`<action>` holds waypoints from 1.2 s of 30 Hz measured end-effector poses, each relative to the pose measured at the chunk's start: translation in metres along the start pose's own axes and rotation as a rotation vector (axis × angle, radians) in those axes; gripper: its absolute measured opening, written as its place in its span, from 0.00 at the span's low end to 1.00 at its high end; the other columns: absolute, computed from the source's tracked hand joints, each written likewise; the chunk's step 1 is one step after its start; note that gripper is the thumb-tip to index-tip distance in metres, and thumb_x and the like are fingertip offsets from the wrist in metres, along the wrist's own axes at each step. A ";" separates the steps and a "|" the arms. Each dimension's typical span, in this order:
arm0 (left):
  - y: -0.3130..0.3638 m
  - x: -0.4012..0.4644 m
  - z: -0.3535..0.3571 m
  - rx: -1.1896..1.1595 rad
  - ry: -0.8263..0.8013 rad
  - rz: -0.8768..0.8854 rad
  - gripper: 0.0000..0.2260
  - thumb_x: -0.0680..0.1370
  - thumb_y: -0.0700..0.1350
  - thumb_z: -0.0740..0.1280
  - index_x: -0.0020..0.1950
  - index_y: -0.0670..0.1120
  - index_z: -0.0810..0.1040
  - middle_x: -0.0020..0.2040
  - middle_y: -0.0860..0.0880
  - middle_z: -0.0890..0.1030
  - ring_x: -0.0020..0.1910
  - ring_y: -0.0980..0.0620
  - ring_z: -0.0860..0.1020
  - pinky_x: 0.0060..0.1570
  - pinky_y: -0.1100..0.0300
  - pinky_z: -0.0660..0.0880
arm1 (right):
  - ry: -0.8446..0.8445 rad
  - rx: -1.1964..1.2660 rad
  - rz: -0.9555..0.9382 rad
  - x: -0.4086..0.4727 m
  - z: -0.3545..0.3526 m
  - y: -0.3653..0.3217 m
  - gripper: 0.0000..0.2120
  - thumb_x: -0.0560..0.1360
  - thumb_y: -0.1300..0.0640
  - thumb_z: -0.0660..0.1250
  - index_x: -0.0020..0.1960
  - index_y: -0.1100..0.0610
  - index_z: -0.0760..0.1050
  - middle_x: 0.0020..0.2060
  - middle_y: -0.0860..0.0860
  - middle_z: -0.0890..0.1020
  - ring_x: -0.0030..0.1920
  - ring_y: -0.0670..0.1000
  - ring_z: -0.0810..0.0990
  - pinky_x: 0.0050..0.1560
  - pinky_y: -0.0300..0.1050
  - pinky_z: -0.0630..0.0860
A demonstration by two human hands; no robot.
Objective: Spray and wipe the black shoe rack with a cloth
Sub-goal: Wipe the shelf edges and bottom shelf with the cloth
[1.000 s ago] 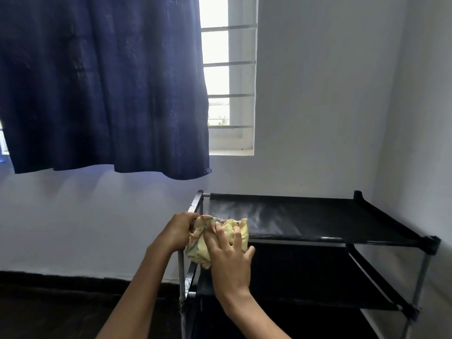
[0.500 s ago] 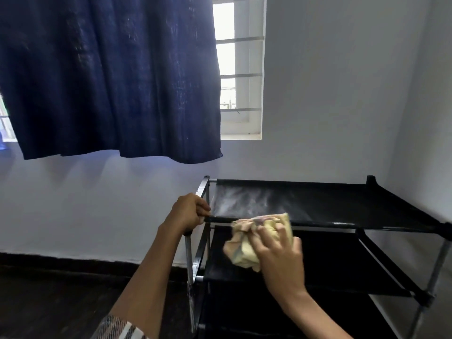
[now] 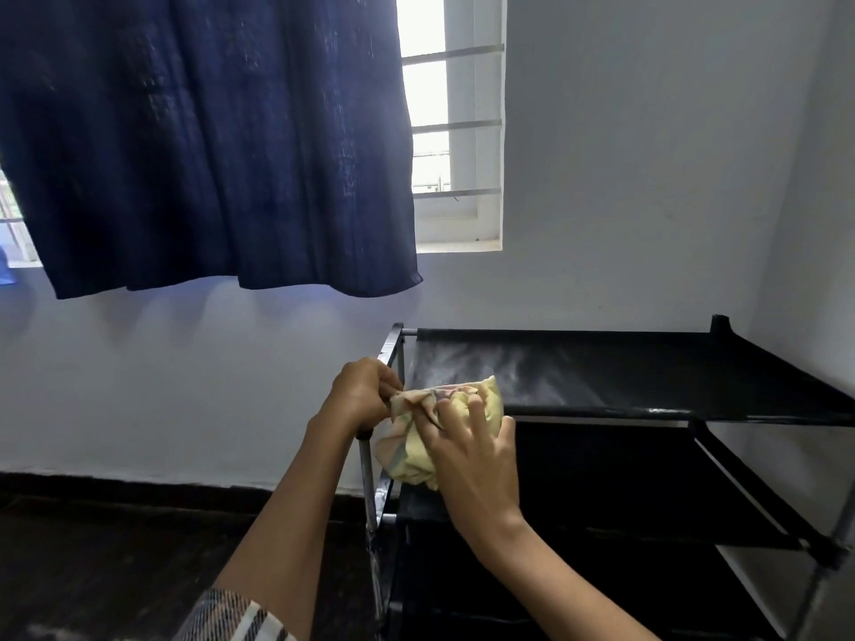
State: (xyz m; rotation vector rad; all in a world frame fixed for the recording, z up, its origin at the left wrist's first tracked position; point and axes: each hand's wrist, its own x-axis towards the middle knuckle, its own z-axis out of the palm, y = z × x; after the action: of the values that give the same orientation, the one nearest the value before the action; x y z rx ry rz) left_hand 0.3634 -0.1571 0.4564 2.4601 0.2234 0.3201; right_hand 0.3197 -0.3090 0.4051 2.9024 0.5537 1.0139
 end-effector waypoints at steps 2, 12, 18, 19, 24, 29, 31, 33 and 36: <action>-0.001 0.001 0.001 -0.040 -0.002 -0.012 0.13 0.69 0.28 0.70 0.51 0.40 0.81 0.46 0.44 0.84 0.46 0.51 0.82 0.54 0.54 0.79 | -0.033 -0.031 -0.037 -0.009 0.000 0.008 0.21 0.58 0.48 0.78 0.50 0.45 0.81 0.50 0.46 0.80 0.55 0.55 0.79 0.41 0.53 0.77; 0.003 -0.004 -0.001 0.119 0.044 0.011 0.11 0.71 0.35 0.68 0.52 0.43 0.82 0.50 0.42 0.82 0.50 0.44 0.80 0.49 0.54 0.77 | -0.018 0.083 0.061 0.013 -0.004 -0.019 0.28 0.67 0.52 0.74 0.65 0.44 0.71 0.62 0.49 0.72 0.65 0.60 0.69 0.51 0.59 0.72; 0.004 -0.003 0.000 0.010 0.013 -0.017 0.13 0.70 0.31 0.70 0.52 0.41 0.82 0.47 0.44 0.84 0.46 0.49 0.82 0.50 0.53 0.80 | -0.020 -0.173 -0.085 -0.013 0.025 -0.011 0.37 0.62 0.48 0.75 0.69 0.45 0.69 0.59 0.52 0.64 0.60 0.58 0.64 0.43 0.54 0.77; 0.005 -0.004 0.000 -0.015 0.010 -0.028 0.13 0.70 0.29 0.70 0.52 0.40 0.82 0.46 0.43 0.84 0.46 0.50 0.82 0.52 0.53 0.79 | -0.056 -0.210 -0.106 -0.015 0.024 -0.008 0.36 0.63 0.47 0.74 0.70 0.45 0.68 0.59 0.52 0.64 0.61 0.58 0.64 0.44 0.54 0.76; 0.005 -0.006 0.002 -0.057 0.024 -0.048 0.11 0.71 0.30 0.70 0.50 0.41 0.81 0.46 0.45 0.85 0.47 0.53 0.82 0.57 0.57 0.77 | -0.363 -0.033 -0.056 -0.014 0.008 -0.003 0.18 0.73 0.50 0.67 0.63 0.48 0.73 0.65 0.50 0.65 0.67 0.59 0.59 0.55 0.60 0.65; 0.006 -0.008 0.001 -0.007 0.040 -0.024 0.08 0.71 0.31 0.68 0.47 0.41 0.82 0.44 0.45 0.84 0.45 0.50 0.81 0.48 0.59 0.77 | -0.073 0.107 0.139 -0.005 -0.019 -0.015 0.28 0.69 0.50 0.71 0.67 0.41 0.68 0.65 0.50 0.66 0.67 0.60 0.61 0.54 0.60 0.65; 0.008 -0.011 -0.002 0.061 0.053 -0.010 0.05 0.72 0.35 0.67 0.42 0.43 0.81 0.42 0.44 0.82 0.44 0.45 0.80 0.41 0.58 0.74 | -0.052 0.127 0.098 0.009 -0.019 -0.021 0.32 0.71 0.51 0.69 0.72 0.41 0.61 0.67 0.53 0.62 0.69 0.61 0.59 0.57 0.62 0.65; 0.007 -0.011 -0.001 0.061 0.045 -0.012 0.06 0.71 0.35 0.68 0.45 0.43 0.82 0.46 0.44 0.83 0.46 0.46 0.80 0.45 0.56 0.77 | -0.280 0.150 0.114 0.023 -0.018 -0.024 0.34 0.73 0.52 0.68 0.73 0.42 0.56 0.68 0.53 0.56 0.70 0.60 0.52 0.61 0.63 0.62; 0.004 -0.007 0.000 0.028 0.035 -0.011 0.11 0.70 0.31 0.69 0.50 0.40 0.82 0.48 0.44 0.84 0.50 0.50 0.81 0.51 0.56 0.78 | -0.432 0.089 0.202 0.035 -0.023 -0.013 0.27 0.73 0.53 0.67 0.69 0.45 0.64 0.68 0.52 0.57 0.68 0.59 0.52 0.59 0.64 0.61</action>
State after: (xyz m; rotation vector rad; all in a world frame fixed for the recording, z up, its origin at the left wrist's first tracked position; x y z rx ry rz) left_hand 0.3575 -0.1620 0.4577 2.4811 0.2583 0.3582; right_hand 0.3270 -0.2872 0.4422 3.1624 0.2931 0.3504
